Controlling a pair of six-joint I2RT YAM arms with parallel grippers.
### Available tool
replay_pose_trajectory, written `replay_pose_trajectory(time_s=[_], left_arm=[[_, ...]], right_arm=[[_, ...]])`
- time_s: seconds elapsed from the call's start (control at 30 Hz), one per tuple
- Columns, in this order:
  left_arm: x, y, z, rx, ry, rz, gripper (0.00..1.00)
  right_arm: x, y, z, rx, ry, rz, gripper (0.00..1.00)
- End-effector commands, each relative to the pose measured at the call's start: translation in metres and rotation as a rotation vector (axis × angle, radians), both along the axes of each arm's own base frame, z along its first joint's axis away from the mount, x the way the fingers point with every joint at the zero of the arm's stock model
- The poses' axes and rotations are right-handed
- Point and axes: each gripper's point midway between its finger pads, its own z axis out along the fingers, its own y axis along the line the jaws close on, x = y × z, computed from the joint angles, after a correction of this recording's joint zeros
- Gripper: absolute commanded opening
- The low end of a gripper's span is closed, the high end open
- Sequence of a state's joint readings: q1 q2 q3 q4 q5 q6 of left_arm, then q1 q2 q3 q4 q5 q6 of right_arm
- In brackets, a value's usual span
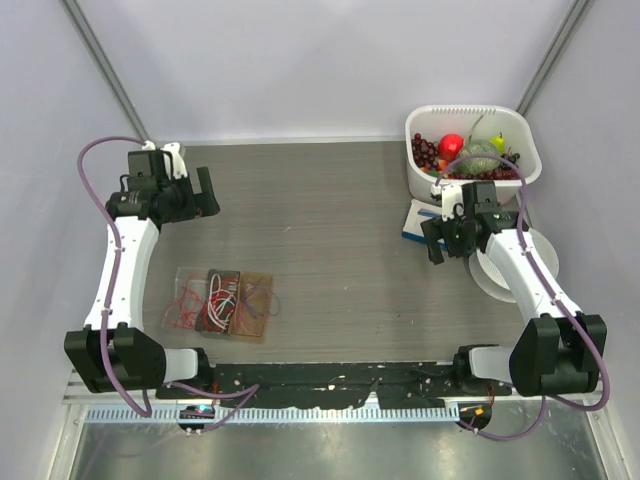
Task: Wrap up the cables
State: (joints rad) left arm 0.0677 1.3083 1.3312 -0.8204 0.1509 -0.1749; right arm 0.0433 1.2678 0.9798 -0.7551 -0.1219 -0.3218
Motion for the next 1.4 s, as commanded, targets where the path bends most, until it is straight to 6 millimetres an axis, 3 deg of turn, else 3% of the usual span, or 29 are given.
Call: replay_pose_trajectory(time_s=[0.0, 0.17, 0.3, 0.63, 0.87, 1.37], left_arm=[[0.003, -0.004, 0.034, 0.003, -0.107, -0.042, 1.00], [0.001, -0.009, 0.033, -0.011, -0.096, -0.067, 1.00], [0.001, -0.013, 0.034, -0.029, -0.101, -0.083, 1.00], [-0.004, -0.023, 0.034, -0.060, -0.102, -0.126, 1.00], [-0.003, -0.025, 0.030, -0.069, -0.084, -0.142, 1.00], [-0.001, -0.030, 0.033, -0.098, -0.085, -0.154, 1.00]], right_arm=[[0.002, -0.011, 0.027, -0.030, -0.014, 0.020, 0.89], [-0.011, -0.050, 0.029, -0.130, 0.020, -0.001, 0.90], [-0.022, -0.076, 0.019, -0.192, 0.069, -0.015, 0.89], [-0.018, -0.132, -0.013, -0.292, 0.132, -0.098, 0.90], [-0.013, -0.139, -0.036, -0.305, 0.171, -0.071, 0.90], [-0.012, -0.143, -0.065, -0.242, 0.210, 0.018, 0.90]])
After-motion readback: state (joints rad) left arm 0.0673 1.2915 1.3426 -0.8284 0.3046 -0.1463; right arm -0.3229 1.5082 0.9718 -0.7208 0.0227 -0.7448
